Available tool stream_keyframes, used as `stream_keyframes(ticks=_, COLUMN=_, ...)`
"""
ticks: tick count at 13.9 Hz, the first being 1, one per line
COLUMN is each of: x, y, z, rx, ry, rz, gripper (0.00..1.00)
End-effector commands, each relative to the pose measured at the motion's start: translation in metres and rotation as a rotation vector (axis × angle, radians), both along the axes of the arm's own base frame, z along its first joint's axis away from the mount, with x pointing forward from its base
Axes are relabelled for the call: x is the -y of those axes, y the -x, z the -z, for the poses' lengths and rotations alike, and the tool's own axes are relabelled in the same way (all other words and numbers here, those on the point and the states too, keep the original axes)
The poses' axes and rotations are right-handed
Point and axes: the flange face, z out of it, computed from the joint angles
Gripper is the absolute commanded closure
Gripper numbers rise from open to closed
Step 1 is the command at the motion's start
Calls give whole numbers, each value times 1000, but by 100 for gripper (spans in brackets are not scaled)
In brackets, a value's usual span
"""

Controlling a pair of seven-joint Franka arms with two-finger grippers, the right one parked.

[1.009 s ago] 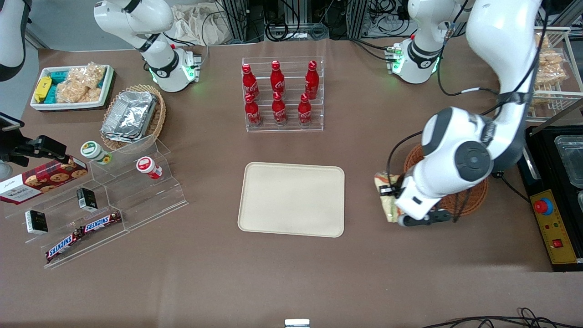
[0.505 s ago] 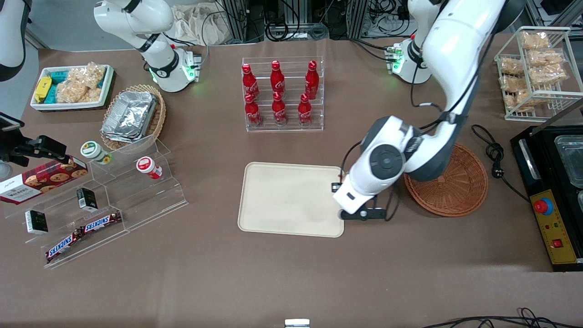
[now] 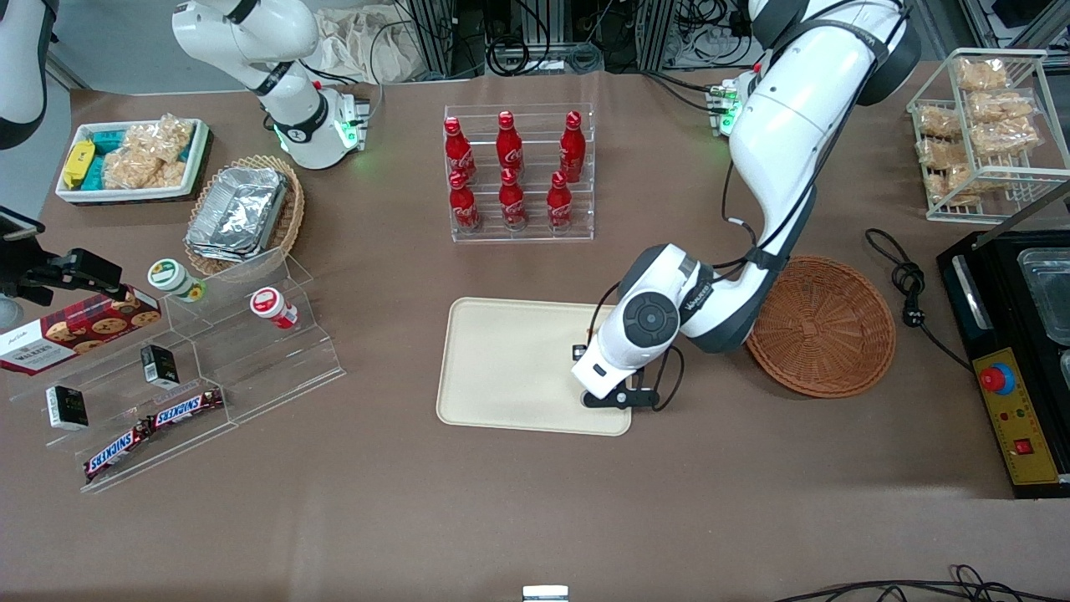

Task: Place sandwich from basket to tray
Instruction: 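Lower the sandwich onto the cream tray and open the left gripper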

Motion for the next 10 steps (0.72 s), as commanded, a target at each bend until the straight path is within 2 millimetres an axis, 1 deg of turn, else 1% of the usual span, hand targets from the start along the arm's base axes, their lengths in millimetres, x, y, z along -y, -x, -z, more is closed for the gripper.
stream_keyframes(ticks=1, x=0, y=-7, z=-2, rx=19, ry=-13, rz=-6, gripper=88)
stream_keyframes(ticks=2, x=0, y=-6, z=-1, rx=14, ry=-16, rz=-5, gripper=77)
stream_keyframes(ticks=3, x=0, y=-6, z=-1, rx=13, ry=-17, rz=-4, gripper=45)
stream_keyframes(ticks=4, x=-1, y=-7, z=-1, rx=13, ry=-17, rz=-6, gripper=1)
stream_keyframes(ticks=7, x=-5, y=-6, z=0, rx=5, ry=-25, rz=-18, gripper=1)
stream_keyframes(ticks=9, x=-12, y=-8, z=-10, rx=-11, ry=-49, rz=-19, gripper=1)
stream_keyframes(ticks=10, x=-17, y=-9, z=-26, rx=-20, ry=-72, rz=-17, gripper=1)
